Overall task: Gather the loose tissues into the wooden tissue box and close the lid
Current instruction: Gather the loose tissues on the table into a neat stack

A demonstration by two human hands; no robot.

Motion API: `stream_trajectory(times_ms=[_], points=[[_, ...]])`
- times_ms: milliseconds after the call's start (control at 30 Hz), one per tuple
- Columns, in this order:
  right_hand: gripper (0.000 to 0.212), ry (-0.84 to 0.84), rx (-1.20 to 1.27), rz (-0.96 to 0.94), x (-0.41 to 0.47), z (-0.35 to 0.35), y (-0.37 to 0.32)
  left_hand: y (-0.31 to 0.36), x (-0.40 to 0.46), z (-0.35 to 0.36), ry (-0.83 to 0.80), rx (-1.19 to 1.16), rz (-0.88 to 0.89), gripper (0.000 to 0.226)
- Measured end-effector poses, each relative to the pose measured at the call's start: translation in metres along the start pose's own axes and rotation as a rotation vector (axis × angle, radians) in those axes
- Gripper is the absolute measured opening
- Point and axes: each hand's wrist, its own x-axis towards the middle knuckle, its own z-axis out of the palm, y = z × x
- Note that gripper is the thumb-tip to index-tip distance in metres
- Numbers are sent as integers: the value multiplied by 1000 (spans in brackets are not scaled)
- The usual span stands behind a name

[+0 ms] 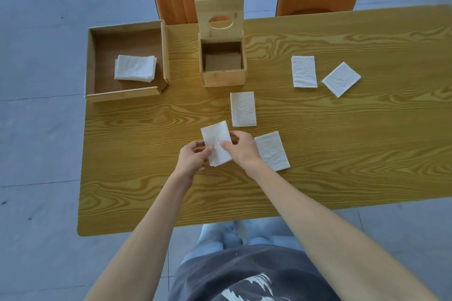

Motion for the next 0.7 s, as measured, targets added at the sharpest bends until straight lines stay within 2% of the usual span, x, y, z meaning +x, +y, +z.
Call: stream_trajectory(times_ms=[33, 133, 267, 400, 567, 700], points=[[23, -6, -11, -9, -3, -7, 3, 1, -2, 4, -29, 13, 13, 23], [27, 10, -1, -15, -11, -30, 14, 3, -5, 17, -45, 54, 58, 25], [19, 52, 52, -13, -18, -64, 32, 0, -7, 36, 162, 305, 296, 24], [20, 107, 83, 0, -24, -92, 55, -5, -5, 53, 300, 654, 532, 37], [18, 165, 13, 38, -24, -109, 76, -14, -1, 70, 277, 829, 561, 50], [19, 248, -208, 22, -21, -105, 83, -10, 3, 78, 308, 824, 525, 51]])
